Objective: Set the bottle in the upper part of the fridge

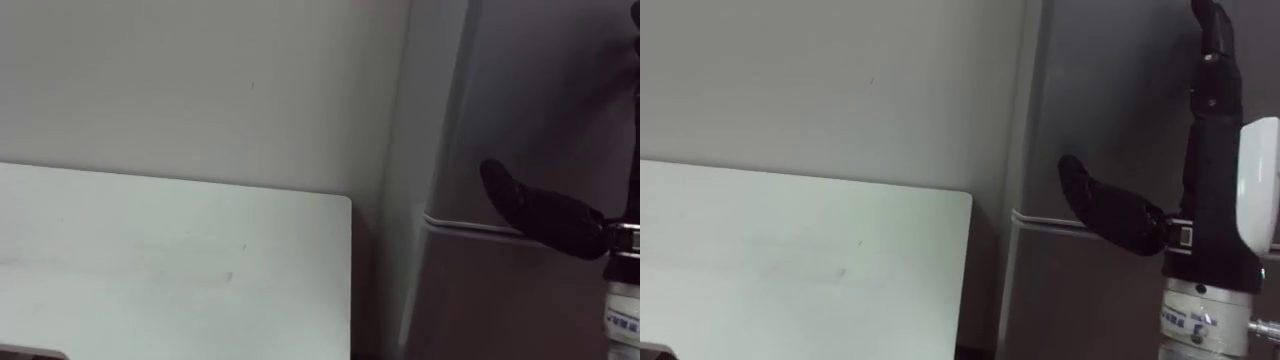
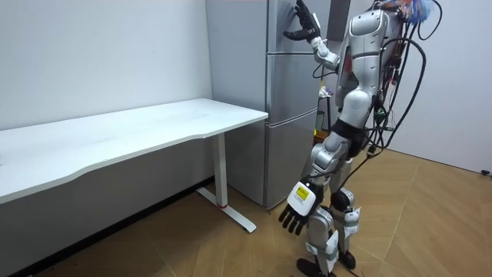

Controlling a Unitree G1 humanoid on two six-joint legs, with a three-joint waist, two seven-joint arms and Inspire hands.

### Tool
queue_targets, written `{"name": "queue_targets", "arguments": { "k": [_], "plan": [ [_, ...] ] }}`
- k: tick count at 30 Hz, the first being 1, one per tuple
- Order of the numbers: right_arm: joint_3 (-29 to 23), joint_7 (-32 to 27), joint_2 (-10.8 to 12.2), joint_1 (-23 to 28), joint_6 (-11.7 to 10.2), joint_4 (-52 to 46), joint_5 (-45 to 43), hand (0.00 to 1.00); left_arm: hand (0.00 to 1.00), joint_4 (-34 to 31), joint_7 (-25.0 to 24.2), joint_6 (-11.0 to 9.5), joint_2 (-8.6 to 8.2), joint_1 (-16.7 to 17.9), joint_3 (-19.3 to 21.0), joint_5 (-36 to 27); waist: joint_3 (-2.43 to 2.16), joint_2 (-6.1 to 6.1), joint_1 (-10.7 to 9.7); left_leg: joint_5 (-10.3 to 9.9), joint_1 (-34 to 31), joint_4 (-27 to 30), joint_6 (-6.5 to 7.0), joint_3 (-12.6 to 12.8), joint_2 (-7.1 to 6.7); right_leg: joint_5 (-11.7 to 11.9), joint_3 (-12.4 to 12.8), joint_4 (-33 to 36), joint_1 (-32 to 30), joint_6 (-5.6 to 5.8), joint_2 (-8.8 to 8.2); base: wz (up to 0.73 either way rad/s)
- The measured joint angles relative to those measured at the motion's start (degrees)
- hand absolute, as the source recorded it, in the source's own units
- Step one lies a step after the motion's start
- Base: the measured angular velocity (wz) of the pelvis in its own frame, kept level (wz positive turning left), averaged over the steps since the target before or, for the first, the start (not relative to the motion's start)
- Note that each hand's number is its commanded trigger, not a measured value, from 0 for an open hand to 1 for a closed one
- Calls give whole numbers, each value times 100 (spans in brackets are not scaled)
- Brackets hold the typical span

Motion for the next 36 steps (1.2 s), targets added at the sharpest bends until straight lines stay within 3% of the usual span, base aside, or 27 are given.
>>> {"name": "queue_targets", "arguments": {
  "k": [7,13,17,21,25,29,32,36],
  "plan": [
    [-36,-112,-130,-39,16,404,-33,0,0,-140,-150,9,41,-5,5,333,3,-112,6,19,7,74,32,-76,-51,-15,-100,-102,64,17,-34,8],
    [-164,-194,-140,-53,-86,668,-206,0,0,-168,-250,88,60,6,7,355,1,-110,8,43,-9,85,72,-140,-97,-2,-109,-96,74,52,-26,6],
    [-184,-331,-274,-137,-137,1054,-534,0,0,-310,-209,112,102,24,7,359,-3,-98,6,37,-83,194,81,-184,-96,5,-145,-90,63,51,-54,6],
    [-202,-508,-406,-294,-134,1604,-1138,0,0,-528,-221,341,102,52,18,364,-9,-88,26,61,-99,201,92,-203,-98,18,-191,-84,48,70,-64,2],
    [-215,-600,-432,-347,-112,1859,-1150,0,0,-677,-241,373,104,33,14,363,-12,-89,28,95,-161,274,102,-295,-115,38,-265,-86,56,106,-67,12],
    [-253,-668,-458,-346,-33,2024,-1151,0,0,-694,-239,382,101,93,10,357,-31,-78,96,127,-188,279,99,-313,-130,60,-278,-78,25,131,-87,3],
    [-279,-700,-478,-346,-28,2159,-1150,0,0,-740,-239,396,101,184,11,357,-71,-69,121,152,-194,277,123,-325,-152,92,-280,-74,2,155,-104,0],
    [-350,-683,-512,-347,14,2234,-1149,0,0,-815,-242,438,103,193,34,352,-79,-70,141,176,-199,276,163,-339,-184,112,-271,-60,-7,173,-131,2]
  ]
}}
